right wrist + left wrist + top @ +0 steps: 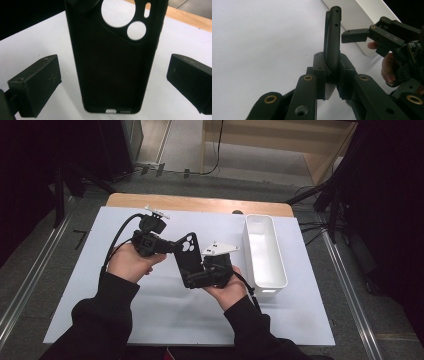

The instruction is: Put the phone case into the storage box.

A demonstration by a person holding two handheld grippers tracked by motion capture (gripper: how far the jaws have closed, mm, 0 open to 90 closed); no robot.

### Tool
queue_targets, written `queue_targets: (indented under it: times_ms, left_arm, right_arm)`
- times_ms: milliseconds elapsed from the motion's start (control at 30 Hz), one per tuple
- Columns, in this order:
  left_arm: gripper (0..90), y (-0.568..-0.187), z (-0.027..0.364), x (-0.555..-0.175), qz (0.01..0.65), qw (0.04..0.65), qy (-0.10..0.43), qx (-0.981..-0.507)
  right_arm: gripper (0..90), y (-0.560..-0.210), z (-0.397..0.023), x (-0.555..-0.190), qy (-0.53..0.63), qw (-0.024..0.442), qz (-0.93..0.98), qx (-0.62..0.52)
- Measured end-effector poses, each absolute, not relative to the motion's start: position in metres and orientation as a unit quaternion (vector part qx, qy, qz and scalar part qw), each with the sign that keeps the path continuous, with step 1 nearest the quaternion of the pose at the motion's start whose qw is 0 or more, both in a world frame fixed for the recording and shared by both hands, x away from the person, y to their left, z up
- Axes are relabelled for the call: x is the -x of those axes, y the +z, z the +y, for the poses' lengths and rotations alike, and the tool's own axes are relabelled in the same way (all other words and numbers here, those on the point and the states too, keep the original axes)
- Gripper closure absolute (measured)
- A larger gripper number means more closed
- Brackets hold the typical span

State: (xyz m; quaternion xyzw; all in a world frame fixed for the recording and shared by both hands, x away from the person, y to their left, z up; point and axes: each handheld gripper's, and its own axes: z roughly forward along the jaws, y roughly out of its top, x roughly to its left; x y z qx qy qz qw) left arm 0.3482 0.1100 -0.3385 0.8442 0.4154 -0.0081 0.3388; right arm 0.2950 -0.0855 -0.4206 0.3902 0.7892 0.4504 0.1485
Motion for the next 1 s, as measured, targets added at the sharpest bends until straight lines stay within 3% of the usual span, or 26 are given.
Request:
queue_targets:
  times_ms: [1000]
  left_arm:
    - [78.8,-0.343,0.1,-0.345,0.411,0.34,-0.021,-0.846]
  right_arm:
    - [0.2,-0.415,-0.08,-0.314,0.473,0.147,0.769,-0.405]
